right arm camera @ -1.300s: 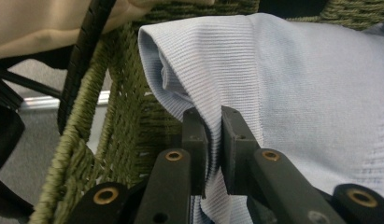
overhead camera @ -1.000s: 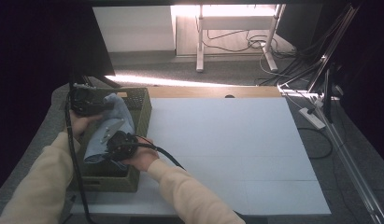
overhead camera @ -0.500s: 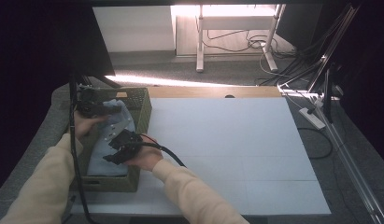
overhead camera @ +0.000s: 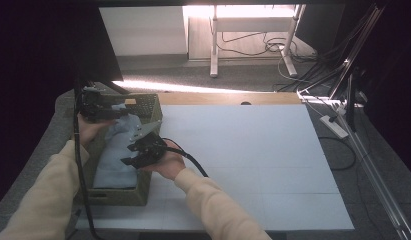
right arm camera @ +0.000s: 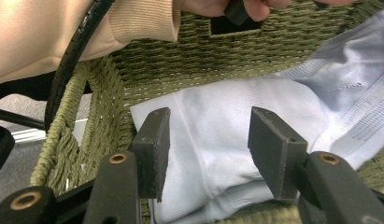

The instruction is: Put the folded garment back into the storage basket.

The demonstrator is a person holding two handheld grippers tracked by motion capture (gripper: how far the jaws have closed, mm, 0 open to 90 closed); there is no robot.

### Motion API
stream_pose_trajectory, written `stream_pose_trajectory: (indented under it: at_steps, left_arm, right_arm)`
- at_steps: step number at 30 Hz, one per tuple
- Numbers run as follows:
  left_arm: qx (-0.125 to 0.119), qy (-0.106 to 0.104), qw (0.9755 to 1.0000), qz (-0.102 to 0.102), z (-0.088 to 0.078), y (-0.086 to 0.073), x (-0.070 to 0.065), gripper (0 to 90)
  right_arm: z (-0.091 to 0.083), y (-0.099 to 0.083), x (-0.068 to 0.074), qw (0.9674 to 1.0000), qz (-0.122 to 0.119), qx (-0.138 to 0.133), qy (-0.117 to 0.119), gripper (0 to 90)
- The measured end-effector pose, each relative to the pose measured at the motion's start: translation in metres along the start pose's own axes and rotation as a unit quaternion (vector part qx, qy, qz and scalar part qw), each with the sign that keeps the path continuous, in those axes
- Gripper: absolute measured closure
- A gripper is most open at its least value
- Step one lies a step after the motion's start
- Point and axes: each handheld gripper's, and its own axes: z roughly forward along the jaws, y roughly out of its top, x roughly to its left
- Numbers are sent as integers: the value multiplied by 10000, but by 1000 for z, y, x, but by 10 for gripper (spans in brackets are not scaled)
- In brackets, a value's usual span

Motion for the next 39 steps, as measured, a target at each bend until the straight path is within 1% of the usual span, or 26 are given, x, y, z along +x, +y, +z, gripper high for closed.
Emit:
stream_pose_trajectory:
  at_steps: [2,5,8,14,16,20,21,27,29,32,36,39]
  left_arm:
    - [-112,-45,9999,-46,-4,1,2,111]
    - [-189,-116,9998,-7,-9,3,1,118]
    - [-132,-240,9996,-4,-10,2,-1,124]
    - [-53,-294,9995,66,-10,-2,-6,146]
    - [-61,-332,9994,80,-11,-3,-8,153]
    - [-55,-397,9991,121,-13,-6,-13,172]
    - [-17,-395,9991,148,-13,-7,-14,173]
    - [49,-470,9987,209,-11,-11,-19,190]
    - [68,-484,9986,206,-11,-13,-20,193]
    - [67,-511,9984,236,-14,-17,-25,199]
    - [-19,-642,9976,242,-20,-20,-33,200]
    - [-82,-736,9970,242,-25,-23,-41,200]
  right_arm:
    - [-2,-1,-1,10000,28,-15,-22,496]
    - [-5,-2,-2,10000,44,-36,-25,497]
    - [-7,-3,-4,10000,66,-39,-40,498]
    - [-12,-6,-5,9999,87,-46,-72,498]
    - [-14,-7,-5,9999,91,-46,-95,498]
    - [-22,-11,-7,9998,141,-102,-102,495]
    - [-23,-12,-7,9998,148,-108,-109,495]
    - [-33,-18,-10,9996,200,-95,-168,492]
    - [-39,-21,-10,9995,204,-134,-202,489]
    - [-47,-25,-11,9994,231,-125,-230,487]
    - [-59,-32,-13,9991,267,-182,-282,485]
    - [-68,-38,-14,9986,342,-201,-342,485]
